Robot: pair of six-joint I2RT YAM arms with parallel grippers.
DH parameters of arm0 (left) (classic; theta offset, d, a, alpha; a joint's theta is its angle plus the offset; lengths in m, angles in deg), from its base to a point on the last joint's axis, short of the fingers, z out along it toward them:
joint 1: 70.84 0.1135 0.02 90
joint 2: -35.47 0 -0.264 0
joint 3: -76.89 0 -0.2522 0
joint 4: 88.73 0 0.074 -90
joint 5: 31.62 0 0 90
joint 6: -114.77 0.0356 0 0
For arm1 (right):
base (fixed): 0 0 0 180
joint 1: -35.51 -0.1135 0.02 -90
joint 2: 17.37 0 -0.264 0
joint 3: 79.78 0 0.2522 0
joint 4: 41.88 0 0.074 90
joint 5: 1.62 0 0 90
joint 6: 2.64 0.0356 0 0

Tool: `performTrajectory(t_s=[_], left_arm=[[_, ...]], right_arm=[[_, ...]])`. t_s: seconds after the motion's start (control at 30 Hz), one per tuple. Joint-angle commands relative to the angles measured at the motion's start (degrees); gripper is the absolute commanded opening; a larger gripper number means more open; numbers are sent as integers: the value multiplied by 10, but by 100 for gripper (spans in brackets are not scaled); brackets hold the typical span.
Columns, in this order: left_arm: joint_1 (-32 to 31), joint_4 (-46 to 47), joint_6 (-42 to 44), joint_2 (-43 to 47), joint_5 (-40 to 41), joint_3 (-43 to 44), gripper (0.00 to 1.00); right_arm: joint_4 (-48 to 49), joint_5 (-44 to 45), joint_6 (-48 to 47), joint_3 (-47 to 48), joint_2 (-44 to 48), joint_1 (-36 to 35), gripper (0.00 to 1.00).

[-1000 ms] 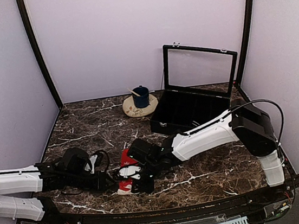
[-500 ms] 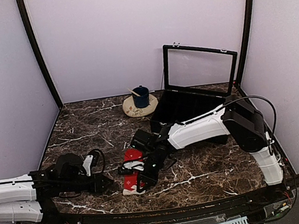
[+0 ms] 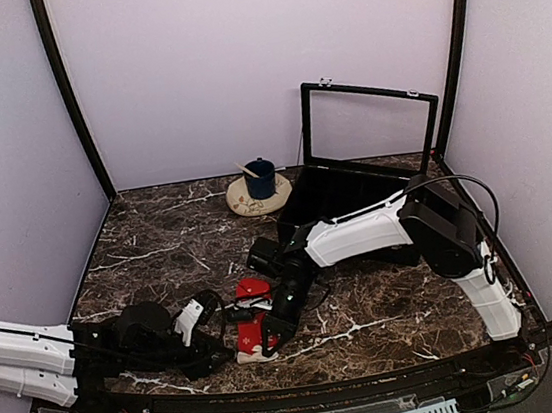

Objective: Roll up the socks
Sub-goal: Roll the sock at the center of the board.

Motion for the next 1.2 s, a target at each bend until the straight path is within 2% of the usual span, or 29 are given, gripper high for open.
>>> performTrajectory(t_s=[0.0, 0.2, 0.43, 1.17], left_arm=[[-29, 41, 61, -45, 11, 23, 39], [-70, 58, 115, -106, 31, 60, 41], [-82, 68, 157, -165, 29, 95, 43], [-85, 64, 180, -253, 40, 124, 43]], right_arm=[[-59, 19, -8, -4, -30, 9, 0], [-76, 11, -19, 6, -36, 13, 0], [-87, 4, -26, 16, -42, 14, 0], [-86, -13, -32, 7, -39, 14, 0]])
